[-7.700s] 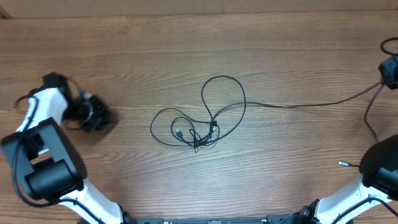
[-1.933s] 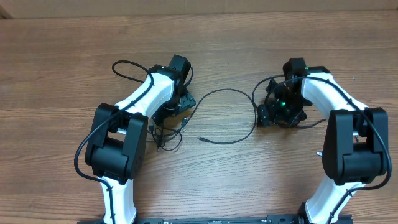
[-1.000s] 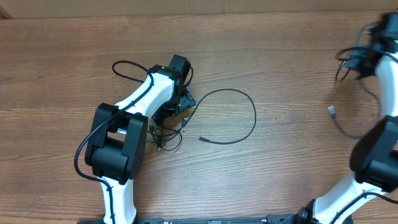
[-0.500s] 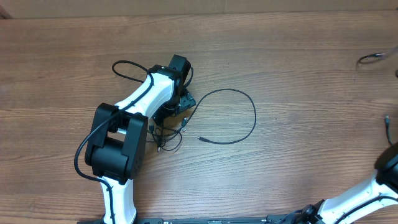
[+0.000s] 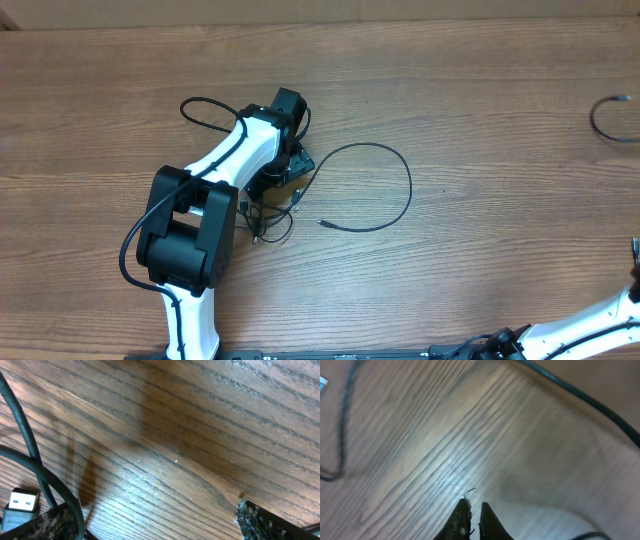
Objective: Untangle cables
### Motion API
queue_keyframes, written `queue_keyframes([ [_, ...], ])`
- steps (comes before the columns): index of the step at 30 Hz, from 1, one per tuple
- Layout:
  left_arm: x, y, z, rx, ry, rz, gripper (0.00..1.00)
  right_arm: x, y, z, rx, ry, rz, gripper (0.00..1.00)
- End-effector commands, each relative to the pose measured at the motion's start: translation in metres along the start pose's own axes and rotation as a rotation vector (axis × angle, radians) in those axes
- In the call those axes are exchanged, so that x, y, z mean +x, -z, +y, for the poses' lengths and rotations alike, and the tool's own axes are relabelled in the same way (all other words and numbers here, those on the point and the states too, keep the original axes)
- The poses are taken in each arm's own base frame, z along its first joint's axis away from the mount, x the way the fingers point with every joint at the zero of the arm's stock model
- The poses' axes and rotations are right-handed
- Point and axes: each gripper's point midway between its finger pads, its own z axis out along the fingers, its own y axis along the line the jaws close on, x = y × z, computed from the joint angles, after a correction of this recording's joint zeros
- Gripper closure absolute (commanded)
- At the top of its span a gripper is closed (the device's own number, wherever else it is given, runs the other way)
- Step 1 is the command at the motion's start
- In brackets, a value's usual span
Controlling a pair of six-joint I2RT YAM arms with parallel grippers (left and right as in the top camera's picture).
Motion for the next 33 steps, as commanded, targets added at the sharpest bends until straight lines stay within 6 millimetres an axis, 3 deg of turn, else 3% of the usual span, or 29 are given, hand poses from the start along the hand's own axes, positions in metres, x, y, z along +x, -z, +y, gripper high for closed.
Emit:
queue_keyframes([
  [1,0.015,-0.030,0.015,-0.087,-0.017,0.048,0.00,-0.054,0.084,-0.005,0.052,-0.018,-0.220,0.96],
  [7,0.015,-0.030,0.015,-0.087,-0.017,0.048,0.00,-0.075,0.163,-0.037,0.273,-0.049,-0.388,0.96],
  [12,0.015,-0.030,0.015,-0.087,-0.017,0.048,0.00,-0.084,0.217,-0.031,0.255,-0.107,-0.511,0.96],
  [16,0.015,-0.030,0.015,-0.087,-0.017,0.048,0.00,-0.090,0.239,-0.016,0.187,-0.094,-0.572,0.96],
  [21,0.015,-0.030,0.015,-0.087,-0.017,0.048,0.01,-0.088,0.231,-0.002,0.103,-0.070,-0.551,0.96],
  [25,0.015,-0.030,0.015,-0.087,-0.017,0.048,0.00,-0.091,0.213,0.005,0.053,-0.057,-0.527,0.96],
  [29,0.015,-0.030,0.015,-0.087,-0.017,0.048,0.01,-0.088,0.172,0.009,0.012,-0.051,-0.452,0.96],
  [33,0.015,-0.030,0.015,-0.087,-0.017,0.048,0.01,-0.078,0.115,0.006,0.009,-0.059,-0.344,0.96],
])
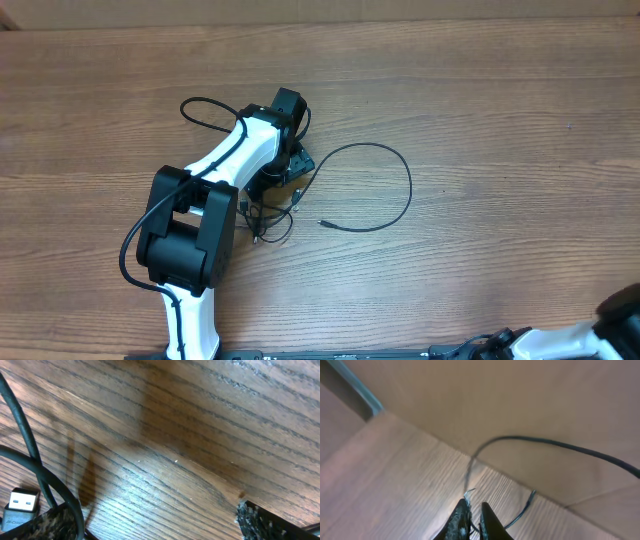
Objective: Untangle cables
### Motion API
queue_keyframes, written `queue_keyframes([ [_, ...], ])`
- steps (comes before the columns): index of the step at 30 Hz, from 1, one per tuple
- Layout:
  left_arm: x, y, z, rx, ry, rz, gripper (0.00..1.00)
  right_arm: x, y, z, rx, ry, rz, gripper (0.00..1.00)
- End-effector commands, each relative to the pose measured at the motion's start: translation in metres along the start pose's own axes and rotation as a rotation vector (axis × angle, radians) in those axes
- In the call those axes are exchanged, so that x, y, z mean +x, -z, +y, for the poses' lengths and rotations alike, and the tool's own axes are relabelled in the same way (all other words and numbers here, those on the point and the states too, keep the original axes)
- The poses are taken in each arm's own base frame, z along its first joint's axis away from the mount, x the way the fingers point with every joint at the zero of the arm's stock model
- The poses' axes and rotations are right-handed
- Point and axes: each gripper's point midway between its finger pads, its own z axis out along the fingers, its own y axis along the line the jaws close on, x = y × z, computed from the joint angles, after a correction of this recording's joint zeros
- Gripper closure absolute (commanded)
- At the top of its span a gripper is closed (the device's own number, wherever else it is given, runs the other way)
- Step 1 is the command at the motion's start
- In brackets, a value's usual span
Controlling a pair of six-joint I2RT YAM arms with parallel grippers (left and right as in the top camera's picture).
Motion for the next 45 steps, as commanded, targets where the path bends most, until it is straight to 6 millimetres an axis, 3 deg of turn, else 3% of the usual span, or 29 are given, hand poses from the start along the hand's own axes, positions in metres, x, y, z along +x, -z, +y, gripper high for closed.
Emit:
queue_keyframes([
  [1,0.015,-0.030,0.015,-0.087,-0.016,0.048,0.00,0.023,-0.042,0.004,-0.023,-0.007,0.081,0.96],
  [6,0.015,-0.030,0.015,-0.087,-0.016,0.048,0.00,0.068,-0.091,-0.002,-0.013,-0.013,0.205,0.88],
  [8,0.015,-0.030,0.015,-0.087,-0.016,0.048,0.01,0.084,-0.106,-0.004,-0.010,-0.016,0.248,0.77],
  [10,0.015,-0.030,0.015,-0.087,-0.016,0.048,0.01,0.097,-0.116,-0.004,-0.007,-0.017,0.285,0.53],
  [11,0.015,-0.030,0.015,-0.087,-0.016,0.048,0.00,0.104,-0.119,-0.005,-0.006,-0.018,0.304,0.33],
  [12,0.015,-0.030,0.015,-0.087,-0.016,0.048,0.01,0.107,-0.120,-0.005,-0.005,-0.018,0.313,0.00],
  [19,0.015,-0.030,0.015,-0.087,-0.016,0.048,0.00,0.120,-0.116,-0.006,0.002,-0.037,0.369,0.00],
  [26,0.015,-0.030,0.015,-0.087,-0.016,0.048,0.00,0.138,-0.089,-0.008,0.036,-0.091,0.477,0.00],
  [31,0.015,-0.030,0.015,-0.087,-0.016,0.048,0.00,0.137,-0.060,0.000,0.046,-0.206,0.511,0.00],
  [34,0.015,-0.030,0.015,-0.087,-0.016,0.048,0.00,0.133,-0.040,0.035,-0.086,-0.236,0.534,0.00],
  [38,0.015,-0.030,0.015,-0.087,-0.016,0.048,0.00,0.141,-0.007,0.107,-0.371,-0.252,0.633,0.00],
  [45,0.015,-0.030,0.015,-0.087,-0.016,0.048,0.01,0.203,0.044,0.213,-0.528,-0.068,0.848,0.00],
])
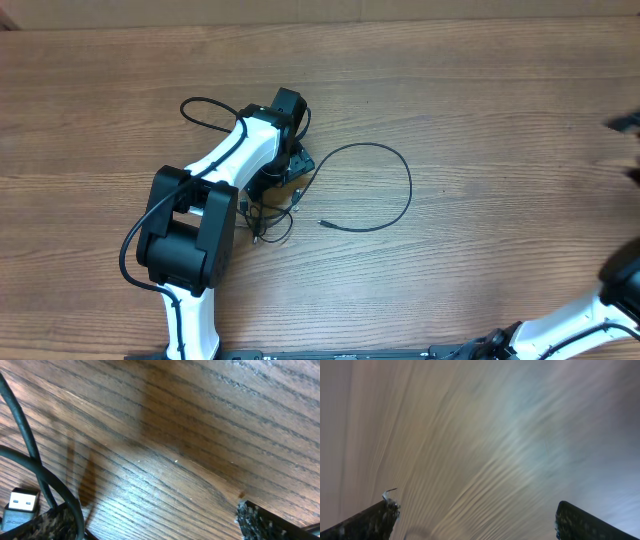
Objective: Untangle cables
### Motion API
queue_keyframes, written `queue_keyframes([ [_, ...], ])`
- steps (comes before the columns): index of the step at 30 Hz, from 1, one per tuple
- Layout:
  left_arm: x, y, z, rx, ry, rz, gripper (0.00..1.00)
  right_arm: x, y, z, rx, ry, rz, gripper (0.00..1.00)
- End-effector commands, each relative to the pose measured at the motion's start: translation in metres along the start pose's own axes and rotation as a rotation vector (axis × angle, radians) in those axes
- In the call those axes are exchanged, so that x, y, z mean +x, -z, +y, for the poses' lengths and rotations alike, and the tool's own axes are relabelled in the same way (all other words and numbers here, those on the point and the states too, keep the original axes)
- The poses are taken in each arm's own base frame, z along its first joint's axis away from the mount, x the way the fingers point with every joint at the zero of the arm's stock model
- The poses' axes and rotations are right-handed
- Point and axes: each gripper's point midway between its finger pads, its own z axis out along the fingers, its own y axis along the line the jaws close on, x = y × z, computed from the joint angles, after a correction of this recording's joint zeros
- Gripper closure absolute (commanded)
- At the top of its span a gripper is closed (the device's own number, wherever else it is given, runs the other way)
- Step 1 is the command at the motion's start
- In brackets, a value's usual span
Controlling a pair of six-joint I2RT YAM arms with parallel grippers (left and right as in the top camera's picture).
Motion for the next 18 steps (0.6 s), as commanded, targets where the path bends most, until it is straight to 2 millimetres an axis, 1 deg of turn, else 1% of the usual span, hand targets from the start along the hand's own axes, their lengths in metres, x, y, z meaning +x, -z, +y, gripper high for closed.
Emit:
queue_keyframes([
  [1,0.015,-0.030,0.015,-0.087,-0.017,0.048,0.00,0.043,-0.021,0.063,-0.077,0.126,0.110,0.00],
  [4,0.015,-0.030,0.013,-0.080,-0.007,0.047,0.00,0.082,-0.048,0.094,-0.039,0.244,0.180,0.00],
  [6,0.013,-0.031,0.004,-0.036,0.011,0.047,0.00,0.108,-0.064,0.112,-0.030,0.321,0.219,0.00],
  [8,0.015,-0.029,-0.002,-0.002,-0.039,0.069,0.00,0.136,-0.079,0.131,-0.036,0.381,0.258,0.00],
  [10,0.013,-0.021,-0.011,0.059,-0.154,0.104,0.00,0.161,-0.091,0.146,-0.038,0.415,0.289,0.00],
  [12,0.010,-0.006,-0.015,0.102,-0.213,0.146,0.00,0.179,-0.099,0.156,-0.044,0.452,0.311,0.00],
  [14,-0.002,0.017,-0.009,0.085,-0.231,0.146,0.00,0.196,-0.105,0.164,-0.049,0.477,0.328,0.00],
  [16,-0.020,0.045,0.002,0.048,-0.230,0.115,0.00,0.211,-0.110,0.171,-0.049,0.489,0.345,0.00],
  [18,-0.039,0.080,0.010,0.030,-0.207,0.058,0.01,0.224,-0.114,0.175,-0.050,0.517,0.362,0.00],
])
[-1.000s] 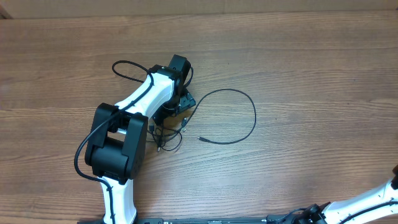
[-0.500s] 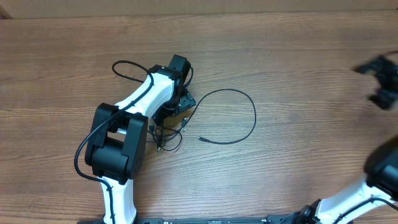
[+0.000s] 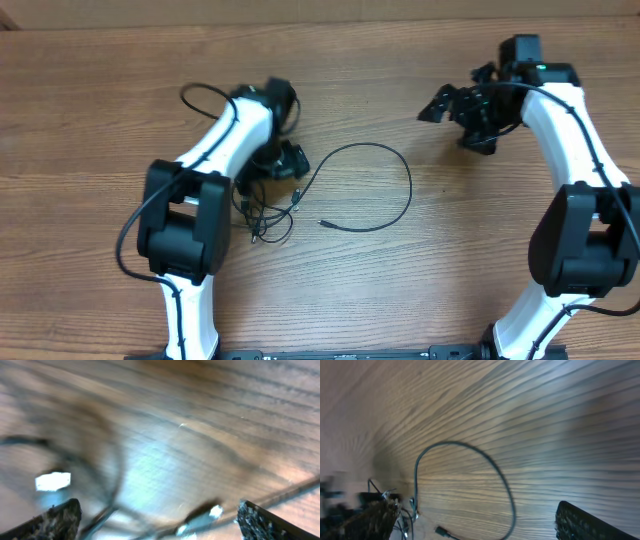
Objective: Untangle cables
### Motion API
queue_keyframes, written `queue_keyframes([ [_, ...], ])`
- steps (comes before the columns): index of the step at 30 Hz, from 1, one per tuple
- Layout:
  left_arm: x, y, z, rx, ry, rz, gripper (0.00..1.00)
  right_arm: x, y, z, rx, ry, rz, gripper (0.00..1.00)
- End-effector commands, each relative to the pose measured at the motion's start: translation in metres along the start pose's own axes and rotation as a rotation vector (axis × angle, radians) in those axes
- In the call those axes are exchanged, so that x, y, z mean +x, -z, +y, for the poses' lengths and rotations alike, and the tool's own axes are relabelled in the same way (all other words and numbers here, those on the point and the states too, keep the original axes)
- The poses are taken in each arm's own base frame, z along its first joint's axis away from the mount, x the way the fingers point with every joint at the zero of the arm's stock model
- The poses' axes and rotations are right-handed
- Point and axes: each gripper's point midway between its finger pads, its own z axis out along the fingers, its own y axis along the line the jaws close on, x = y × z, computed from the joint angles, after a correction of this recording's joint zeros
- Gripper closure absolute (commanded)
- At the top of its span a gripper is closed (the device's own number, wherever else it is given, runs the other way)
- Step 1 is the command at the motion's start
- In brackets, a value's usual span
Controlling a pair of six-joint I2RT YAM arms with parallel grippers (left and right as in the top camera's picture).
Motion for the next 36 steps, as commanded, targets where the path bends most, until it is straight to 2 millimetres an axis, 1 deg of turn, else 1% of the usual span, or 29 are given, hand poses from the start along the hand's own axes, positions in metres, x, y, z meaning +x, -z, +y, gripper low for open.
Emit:
queue_keyframes([
  [1,-0.037,0.076,0.006,0.060,-0.026,-0.170,0.01,0.013,-0.009,0.012,0.006,0.011,0.018,0.00],
  [2,-0.043,0.105,0.010,0.095,-0.007,-0.225,0.00,0.019,-0.015,0.017,0.008,0.025,0.033,0.00],
  [4,-0.050,0.142,0.016,0.148,0.022,-0.300,0.00,0.027,-0.022,0.022,0.008,0.042,0.054,0.00],
  [6,-0.053,0.184,0.030,0.213,0.082,-0.389,0.00,0.039,-0.029,0.032,-0.009,0.062,0.086,0.00],
  [7,-0.053,0.205,0.039,0.244,0.119,-0.433,0.00,0.046,-0.034,0.041,-0.029,0.081,0.105,0.00],
  [9,-0.052,0.239,0.062,0.293,0.187,-0.510,0.00,0.059,-0.044,0.056,-0.061,0.138,0.132,0.00],
  [10,-0.050,0.253,0.077,0.308,0.223,-0.544,0.00,0.067,-0.050,0.064,-0.068,0.171,0.143,0.00],
  [11,-0.048,0.262,0.091,0.310,0.254,-0.567,0.01,0.074,-0.057,0.071,-0.072,0.202,0.152,0.00],
  [13,-0.038,0.275,0.122,0.296,0.317,-0.597,0.00,0.093,-0.070,0.087,-0.079,0.266,0.176,0.00],
  [16,-0.021,0.281,0.166,0.237,0.407,-0.599,0.00,0.130,-0.090,0.114,-0.092,0.378,0.221,0.00],
  [18,-0.011,0.279,0.186,0.196,0.452,-0.579,0.00,0.156,-0.102,0.133,-0.110,0.478,0.243,0.00],
  [19,-0.006,0.276,0.194,0.175,0.470,-0.560,0.01,0.169,-0.108,0.141,-0.110,0.525,0.245,0.00],
  [21,0.001,0.268,0.203,0.147,0.490,-0.515,0.00,0.189,-0.120,0.155,-0.111,0.604,0.238,0.00],
  [23,0.006,0.262,0.207,0.128,0.496,-0.481,0.00,0.210,-0.129,0.166,-0.108,0.678,0.231,0.01],
  [26,0.007,0.256,0.207,0.113,0.489,-0.453,0.01,0.240,-0.140,0.181,-0.087,0.785,0.209,0.09],
  [28,0.006,0.254,0.206,0.111,0.487,-0.447,0.00,0.251,-0.146,0.186,-0.050,0.843,0.170,0.15],
  [30,0.004,0.252,0.205,0.114,0.487,-0.439,0.01,0.256,-0.152,0.188,-0.003,0.861,0.126,0.23],
  [31,0.004,0.251,0.204,0.117,0.485,-0.433,0.00,0.258,-0.156,0.187,0.018,0.859,0.110,0.26],
  [33,0.003,0.249,0.199,0.137,0.480,-0.415,0.00,0.263,-0.164,0.187,0.028,0.856,0.110,0.26],
  [36,0.003,0.246,0.191,0.170,0.469,-0.389,0.00,0.264,-0.184,0.183,0.034,0.851,0.117,0.26],
])
